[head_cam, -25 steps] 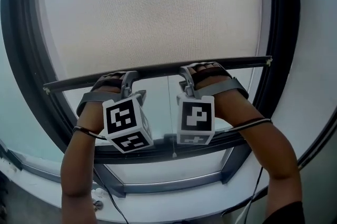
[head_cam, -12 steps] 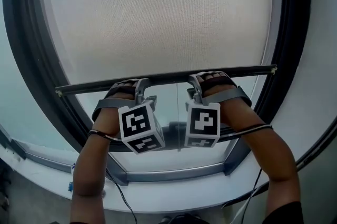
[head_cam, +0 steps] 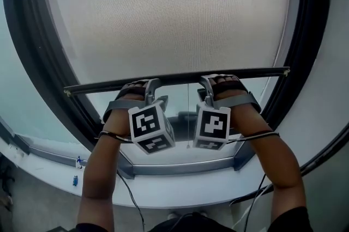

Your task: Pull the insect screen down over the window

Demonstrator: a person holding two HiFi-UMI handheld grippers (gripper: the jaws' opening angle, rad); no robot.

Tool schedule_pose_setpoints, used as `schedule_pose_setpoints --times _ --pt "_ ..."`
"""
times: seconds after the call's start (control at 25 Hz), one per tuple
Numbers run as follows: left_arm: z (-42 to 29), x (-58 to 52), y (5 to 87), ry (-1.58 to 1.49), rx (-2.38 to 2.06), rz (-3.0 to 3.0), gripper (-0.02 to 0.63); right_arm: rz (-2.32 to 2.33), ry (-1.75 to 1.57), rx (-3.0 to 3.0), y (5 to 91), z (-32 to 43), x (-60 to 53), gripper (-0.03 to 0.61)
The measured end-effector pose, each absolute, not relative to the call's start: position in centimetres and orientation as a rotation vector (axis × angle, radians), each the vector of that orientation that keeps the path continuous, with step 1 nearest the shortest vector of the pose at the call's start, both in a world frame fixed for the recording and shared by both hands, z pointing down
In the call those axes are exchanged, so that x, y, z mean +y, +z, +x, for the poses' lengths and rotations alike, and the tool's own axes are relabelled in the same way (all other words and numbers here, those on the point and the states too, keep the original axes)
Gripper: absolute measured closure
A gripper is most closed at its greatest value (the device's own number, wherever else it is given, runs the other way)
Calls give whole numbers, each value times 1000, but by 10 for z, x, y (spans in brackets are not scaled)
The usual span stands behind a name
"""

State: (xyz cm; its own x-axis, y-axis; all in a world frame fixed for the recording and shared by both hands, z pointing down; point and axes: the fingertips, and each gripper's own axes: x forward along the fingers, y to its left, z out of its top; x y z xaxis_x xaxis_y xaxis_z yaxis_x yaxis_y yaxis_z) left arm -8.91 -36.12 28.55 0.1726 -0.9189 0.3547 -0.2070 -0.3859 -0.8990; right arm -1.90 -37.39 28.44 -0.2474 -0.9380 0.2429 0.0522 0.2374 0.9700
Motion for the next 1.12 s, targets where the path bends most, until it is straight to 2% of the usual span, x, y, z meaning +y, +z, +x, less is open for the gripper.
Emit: schedule_pose_setpoints --times 0.52,0.88,1.12 --pt "-96 -361 388 -1404 1017 -1778 449 779 -1089 -1544 380 -19 -371 450" --pt "-94 -358 406 -1396 1025 -1861 449 766 -1010 -1604 401 -18 -368 449" --pt "-93 -357 458 -1467 986 -1894 449 686 -970 -1591 452 -17 -367 449"
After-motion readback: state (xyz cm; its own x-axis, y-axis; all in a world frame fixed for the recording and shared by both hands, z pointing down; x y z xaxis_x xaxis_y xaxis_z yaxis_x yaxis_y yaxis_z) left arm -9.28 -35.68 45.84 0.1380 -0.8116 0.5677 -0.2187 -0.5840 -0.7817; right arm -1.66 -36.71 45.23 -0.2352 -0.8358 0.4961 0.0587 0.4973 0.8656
